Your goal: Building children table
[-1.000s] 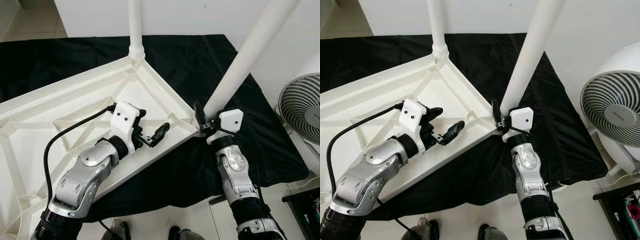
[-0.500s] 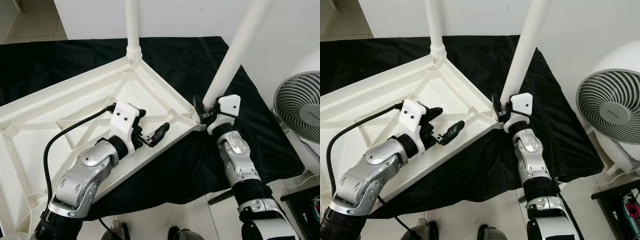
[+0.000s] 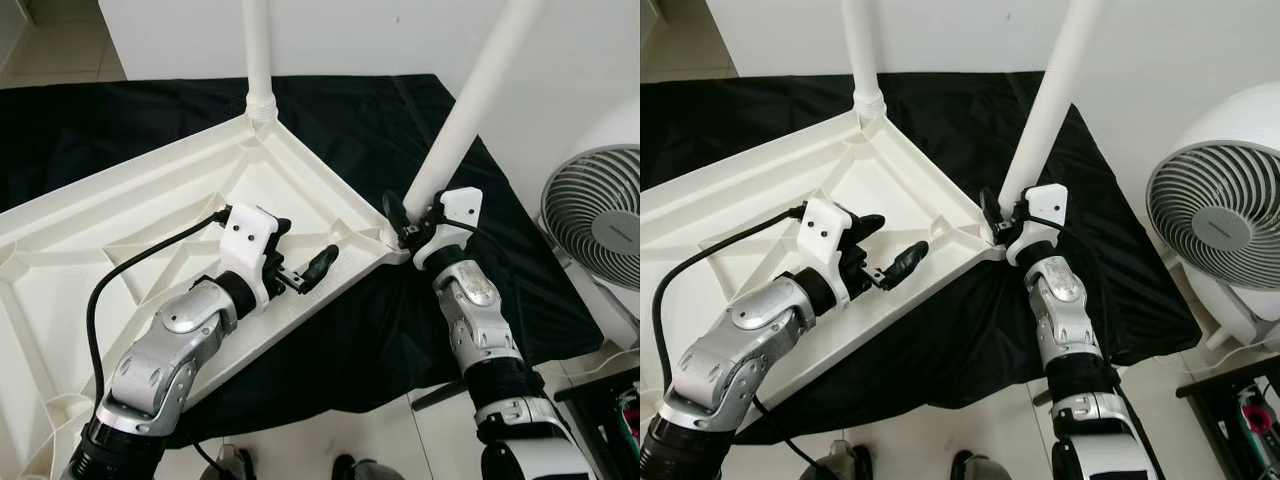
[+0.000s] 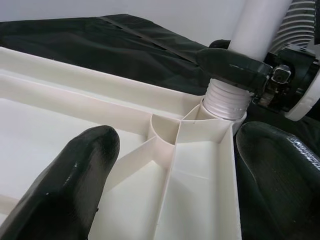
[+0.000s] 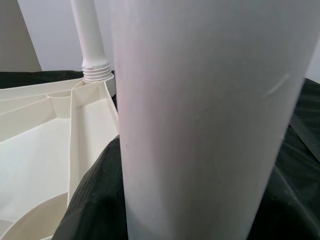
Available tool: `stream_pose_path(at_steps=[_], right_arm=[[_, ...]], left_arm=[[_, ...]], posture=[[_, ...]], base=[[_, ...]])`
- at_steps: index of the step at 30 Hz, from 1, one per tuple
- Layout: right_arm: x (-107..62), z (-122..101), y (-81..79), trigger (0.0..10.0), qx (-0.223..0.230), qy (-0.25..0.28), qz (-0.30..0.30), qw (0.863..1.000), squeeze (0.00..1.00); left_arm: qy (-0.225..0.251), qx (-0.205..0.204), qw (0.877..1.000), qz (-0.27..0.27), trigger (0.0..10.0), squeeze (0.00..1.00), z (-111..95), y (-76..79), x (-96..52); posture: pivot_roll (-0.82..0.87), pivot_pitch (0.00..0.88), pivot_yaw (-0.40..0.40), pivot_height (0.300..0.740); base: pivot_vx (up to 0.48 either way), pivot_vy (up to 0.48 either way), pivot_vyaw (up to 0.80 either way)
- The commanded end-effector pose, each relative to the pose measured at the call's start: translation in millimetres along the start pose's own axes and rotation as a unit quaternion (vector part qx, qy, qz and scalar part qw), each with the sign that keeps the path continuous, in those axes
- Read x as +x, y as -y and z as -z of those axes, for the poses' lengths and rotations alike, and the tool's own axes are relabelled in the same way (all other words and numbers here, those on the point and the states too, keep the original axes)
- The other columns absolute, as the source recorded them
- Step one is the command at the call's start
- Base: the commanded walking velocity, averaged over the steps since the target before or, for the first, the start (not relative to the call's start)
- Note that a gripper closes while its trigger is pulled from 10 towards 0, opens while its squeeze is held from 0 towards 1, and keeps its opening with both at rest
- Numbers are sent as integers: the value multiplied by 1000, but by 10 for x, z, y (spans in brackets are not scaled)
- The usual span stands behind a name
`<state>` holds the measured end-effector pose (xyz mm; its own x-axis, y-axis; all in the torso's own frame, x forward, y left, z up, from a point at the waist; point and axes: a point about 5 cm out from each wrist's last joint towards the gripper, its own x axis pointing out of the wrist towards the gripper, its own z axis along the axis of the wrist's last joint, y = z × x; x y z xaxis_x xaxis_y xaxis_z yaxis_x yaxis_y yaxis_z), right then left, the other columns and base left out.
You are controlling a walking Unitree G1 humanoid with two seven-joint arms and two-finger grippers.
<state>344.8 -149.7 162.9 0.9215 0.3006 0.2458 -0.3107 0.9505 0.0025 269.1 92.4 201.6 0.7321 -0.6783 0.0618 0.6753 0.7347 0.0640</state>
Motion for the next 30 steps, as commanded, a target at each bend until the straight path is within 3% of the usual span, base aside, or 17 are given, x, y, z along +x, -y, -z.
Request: stream_pose_path(at_steps=[1,13,16,18,23,30], right_arm=[[-390,690,-6,10000,41,-162,30,985,0],[-394,658,-22,10000,20,-144,46,988,0],[-371,633,-42,10000,37,-130,113,984,0],[-371,633,-42,10000,37,-130,113,984,0],[-288,614,-115,10000,32,-127,216,968,0],[-106,558,-256,10000,9,-130,259,957,0]], left_arm=[[-3,-3,1000,14,10000,0,8,31,4],[-1,-3,1000,12,10000,0,5,22,6],[0,-3,1000,11,10000,0,5,25,2],[0,-3,1000,11,10000,0,5,25,2],[1,-3,1000,9,10000,0,4,16,10],[4,-3,1000,12,10000,0,-7,22,31]], posture=[[138,197,-11,740],[141,189,-20,740],[146,187,-24,740],[146,187,-24,740],[138,184,-21,740],[141,181,-23,740]], base=[[0,0,0],[0,0,0],[0,0,0],[0,0,0],[0,0,0],[0,0,0]])
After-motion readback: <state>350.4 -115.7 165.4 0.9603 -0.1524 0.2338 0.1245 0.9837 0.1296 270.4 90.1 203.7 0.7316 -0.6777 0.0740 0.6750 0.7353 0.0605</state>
